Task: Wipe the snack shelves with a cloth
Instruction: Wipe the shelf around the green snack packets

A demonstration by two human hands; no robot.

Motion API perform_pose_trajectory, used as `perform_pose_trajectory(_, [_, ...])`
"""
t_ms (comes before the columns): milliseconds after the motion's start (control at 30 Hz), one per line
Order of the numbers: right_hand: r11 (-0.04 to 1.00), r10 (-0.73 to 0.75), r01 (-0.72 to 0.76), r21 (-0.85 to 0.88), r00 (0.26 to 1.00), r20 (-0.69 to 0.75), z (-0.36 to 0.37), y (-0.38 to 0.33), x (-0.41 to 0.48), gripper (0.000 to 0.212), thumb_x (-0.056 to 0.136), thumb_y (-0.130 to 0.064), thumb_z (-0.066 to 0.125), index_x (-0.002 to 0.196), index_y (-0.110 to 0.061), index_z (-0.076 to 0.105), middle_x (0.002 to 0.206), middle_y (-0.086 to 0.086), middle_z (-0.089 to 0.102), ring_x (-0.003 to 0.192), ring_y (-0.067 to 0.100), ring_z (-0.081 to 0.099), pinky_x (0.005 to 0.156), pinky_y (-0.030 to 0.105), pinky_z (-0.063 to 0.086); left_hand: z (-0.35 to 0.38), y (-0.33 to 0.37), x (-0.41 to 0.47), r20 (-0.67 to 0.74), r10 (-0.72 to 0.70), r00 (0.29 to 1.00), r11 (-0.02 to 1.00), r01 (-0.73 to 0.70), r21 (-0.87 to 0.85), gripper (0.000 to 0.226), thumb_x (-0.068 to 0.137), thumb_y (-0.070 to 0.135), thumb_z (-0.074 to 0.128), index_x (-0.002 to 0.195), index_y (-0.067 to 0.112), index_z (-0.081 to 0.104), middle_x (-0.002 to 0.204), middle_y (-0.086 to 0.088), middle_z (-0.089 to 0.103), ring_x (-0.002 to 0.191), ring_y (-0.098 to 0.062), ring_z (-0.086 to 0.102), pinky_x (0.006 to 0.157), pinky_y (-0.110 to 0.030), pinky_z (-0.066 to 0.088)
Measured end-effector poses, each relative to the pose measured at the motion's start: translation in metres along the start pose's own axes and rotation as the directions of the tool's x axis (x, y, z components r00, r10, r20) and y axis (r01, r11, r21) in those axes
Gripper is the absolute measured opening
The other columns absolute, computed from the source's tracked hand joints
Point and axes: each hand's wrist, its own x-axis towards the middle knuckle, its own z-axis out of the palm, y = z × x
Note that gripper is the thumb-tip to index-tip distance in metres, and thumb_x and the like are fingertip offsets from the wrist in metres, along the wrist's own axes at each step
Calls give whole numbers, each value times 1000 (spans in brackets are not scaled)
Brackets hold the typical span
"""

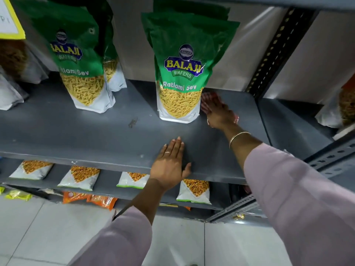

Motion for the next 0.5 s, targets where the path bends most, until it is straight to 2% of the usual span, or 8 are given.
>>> perform_pose_trajectory(67, [996, 83, -83, 14, 997, 0, -8, 1, 2, 86, 74, -31, 58, 144, -47, 11, 158, -5, 22, 136, 32, 38, 107, 53, 37, 2, 0, -1, 2, 6, 1000, 1000, -6, 17, 92, 71, 53, -9, 148, 7, 11, 157, -9, 6, 144, -21, 6, 115, -32, -1])
perform_pose_trajectory(100, [971, 215, -210, 115, 976, -35, -7, 10, 9, 85, 70, -30, 61, 143, -45, 19, 152, -2, 34, 131, 33, 44, 104, 53, 40, 2, -1, 0, 4, 0, 1000, 1000, 0, 9, 92, 72, 53, -7, 148, 7, 13, 157, -10, 8, 143, -21, 8, 115, -33, 1])
perform_pose_trajectory(167, [930, 328, -300, 211, 937, -117, -4, 19, 10, 71, 77, -29, 52, 145, -30, 30, 149, 7, 38, 133, 36, 41, 108, 52, 38, 2, -2, 1, 14, -7, 1000, 1000, 7, -7, 86, 77, 52, 4, 144, 3, 28, 153, -13, 23, 140, -25, 23, 115, -37, 12])
perform_pose_trajectory(267, [981, 183, -190, -39, 973, -139, -5, 3, 6, 67, 84, -28, 49, 147, -26, 25, 149, 9, 38, 133, 37, 42, 108, 51, 37, 4, -2, 2, 0, -17, 1000, 998, 17, -55, 71, 81, 45, 27, 127, -1, 54, 135, -18, 51, 122, -30, 51, 102, -45, 36])
perform_pose_trajectory(333, [982, -133, 122, -143, 989, -66, -12, -10, 7, 64, 96, -29, 43, 151, -32, 10, 160, 1, 18, 142, 31, 31, 110, 44, 33, 4, -2, 1, 19, -9, 1000, 998, 10, -62, 74, 82, 47, 22, 133, 1, 47, 142, -16, 43, 129, -28, 43, 108, -41, 27])
perform_pose_trajectory(367, [970, -199, 197, -144, 980, -1, -18, -16, 5, 60, 100, -28, 38, 151, -34, 6, 162, -5, 6, 145, 27, 22, 113, 41, 29, 3, -2, 1, 12, -12, 1000, 998, 13, -66, 77, 82, 49, 17, 138, 2, 40, 147, -14, 35, 135, -27, 35, 112, -38, 19])
perform_pose_trajectory(433, [974, -192, 193, -116, 981, 15, -23, -9, 18, 65, 97, -26, 41, 148, -42, 5, 161, -13, -3, 147, 24, 20, 115, 43, 26, 3, -1, 2, -15, -22, 1000, 998, 21, -61, 76, 82, 48, 20, 136, 1, 43, 145, -14, 38, 133, -27, 39, 110, -38, 22])
perform_pose_trajectory(500, [998, 11, -11, -59, 1000, 3, -14, 16, 41, 88, 79, -22, 54, 144, -52, 4, 161, -14, 1, 144, 26, 26, 112, 50, 31, 7, -1, 2, -30, -24, 999, 998, 22, -53, 68, 80, 44, 32, 123, -1, 57, 132, -17, 54, 119, -30, 54, 99, -46, 40])
